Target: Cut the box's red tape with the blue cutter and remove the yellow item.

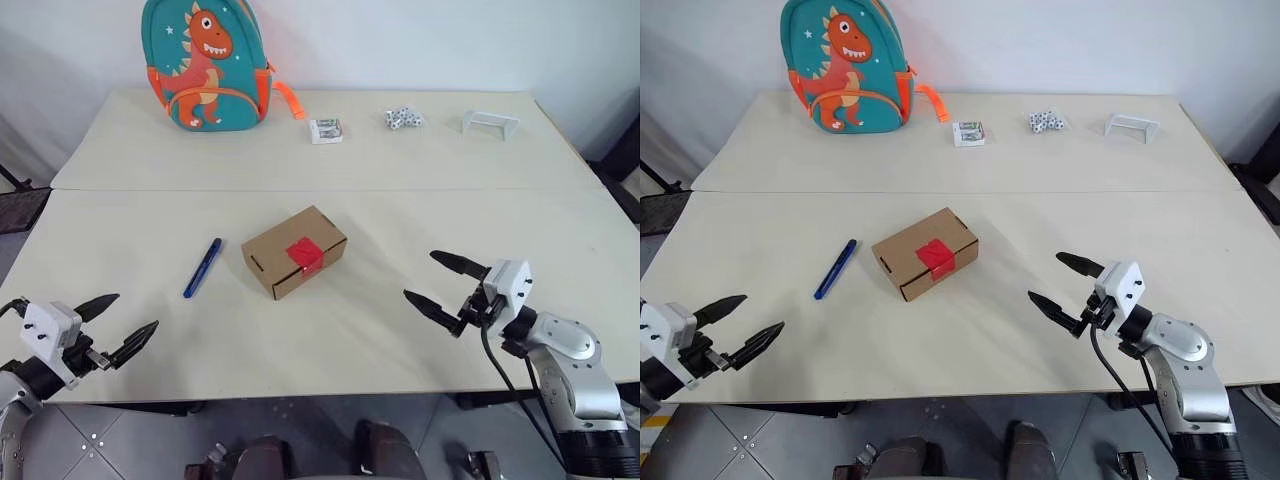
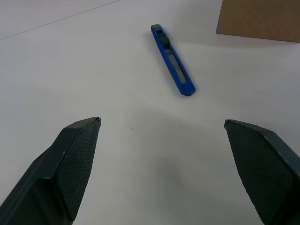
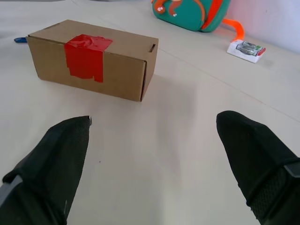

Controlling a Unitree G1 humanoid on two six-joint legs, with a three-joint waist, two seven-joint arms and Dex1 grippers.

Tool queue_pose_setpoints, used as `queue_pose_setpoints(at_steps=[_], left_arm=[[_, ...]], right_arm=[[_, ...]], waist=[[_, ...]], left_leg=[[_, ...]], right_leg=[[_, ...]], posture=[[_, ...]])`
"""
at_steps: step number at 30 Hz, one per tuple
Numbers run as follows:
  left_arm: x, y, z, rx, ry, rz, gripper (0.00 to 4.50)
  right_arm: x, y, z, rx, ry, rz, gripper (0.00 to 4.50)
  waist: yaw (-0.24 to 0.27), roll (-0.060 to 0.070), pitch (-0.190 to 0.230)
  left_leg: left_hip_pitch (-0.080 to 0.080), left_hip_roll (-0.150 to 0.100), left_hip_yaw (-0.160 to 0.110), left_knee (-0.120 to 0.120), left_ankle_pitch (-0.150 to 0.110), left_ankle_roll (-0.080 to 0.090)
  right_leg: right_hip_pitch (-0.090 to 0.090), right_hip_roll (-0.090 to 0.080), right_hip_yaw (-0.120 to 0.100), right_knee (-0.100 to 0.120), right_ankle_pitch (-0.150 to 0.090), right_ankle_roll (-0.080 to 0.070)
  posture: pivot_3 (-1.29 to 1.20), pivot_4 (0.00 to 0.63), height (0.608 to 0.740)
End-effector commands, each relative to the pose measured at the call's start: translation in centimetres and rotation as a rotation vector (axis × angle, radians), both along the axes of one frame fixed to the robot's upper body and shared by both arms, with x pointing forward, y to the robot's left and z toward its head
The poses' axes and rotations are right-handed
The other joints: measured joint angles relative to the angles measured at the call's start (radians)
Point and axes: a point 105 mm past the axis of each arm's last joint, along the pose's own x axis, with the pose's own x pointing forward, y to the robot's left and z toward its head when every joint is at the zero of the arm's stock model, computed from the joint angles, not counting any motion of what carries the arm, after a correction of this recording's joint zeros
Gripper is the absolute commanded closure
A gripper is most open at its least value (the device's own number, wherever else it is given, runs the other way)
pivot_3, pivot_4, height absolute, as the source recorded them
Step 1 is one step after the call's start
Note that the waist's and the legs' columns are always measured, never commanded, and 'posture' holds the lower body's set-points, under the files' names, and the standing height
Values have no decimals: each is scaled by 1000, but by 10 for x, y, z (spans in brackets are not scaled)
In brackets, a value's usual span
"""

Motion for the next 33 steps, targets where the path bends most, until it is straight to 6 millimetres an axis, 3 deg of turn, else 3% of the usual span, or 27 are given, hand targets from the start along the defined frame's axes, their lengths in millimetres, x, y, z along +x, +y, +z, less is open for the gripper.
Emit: queue_pose_setpoints(at_steps=[1, 7, 14, 17, 22, 26, 28, 30, 33], left_arm=[[0, 3, 12, 34, -47, 10, 13], [-3, 15, 21, -76, -26, 31, 13], [-7, 39, 32, -211, 12, 42, 13], [-2, 38, 35, -192, 1, 19, 526], [25, 26, 40, -162, -31, -44, 2036], [77, -29, 46, -74, -5, -280, 3207], [97, -43, 48, -45, -6, -326, 3817], [116, -52, 51, -27, -17, -327, 4441], [148, -71, 55, 2, -14, -315, 4474]], right_arm=[[-5, 1, 7, -9, -28, 24, 0], [-12, 11, 7, 21, -19, 74, 0], [-27, 32, 37, 142, -64, 97, 0], [-34, 37, 36, 125, -58, 114, 568], [-36, 50, 20, 30, -33, 119, 2310], [-25, 68, -5, -59, 23, 110, 3664], [-20, 73, -14, -78, 51, 109, 4370], [-14, 77, -17, -82, 73, 98, 4500], [-3, 84, -21, -88, 98, 81, 4500]], waist=[[0, 0, 0], [0, 0, 0], [0, 0, 0], [2, 0, 0], [3, -1, -1], [8, -2, -1], [4, -2, -1], [-3, -2, -1], [-20, -2, -1]], left_leg=[[0, 0, 0, 0, 0, 0], [0, 0, 0, 0, 0, 0], [1, 1, -1, 0, 0, 0], [1, 1, -1, 0, -1, -1], [0, 1, 0, 0, -1, -1], [0, 0, 1, 2, -1, -2], [-1, 0, 1, 4, -1, -1], [-1, 0, 2, 5, -1, -2], [-1, 0, 3, 5, -1, -2]], right_leg=[[0, 0, 0, 0, 0, 0], [0, 0, 0, 0, 0, 0], [-1, 0, -1, 2, 0, 0], [-1, 0, -1, 2, 0, 0], [0, 0, -4, 3, 0, 0], [0, 0, -5, 4, 0, -1], [0, 0, -5, 5, 0, -1], [0, 0, -6, 6, 0, 0], [0, 0, -10, 5, 0, 0]], posture=[[0, 150, 740], [0, 150, 740], [0, 150, 740], [0, 150, 740], [0, 150, 740], [0, 150, 740], [0, 150, 740], [0, 150, 740], [0, 150, 740]])
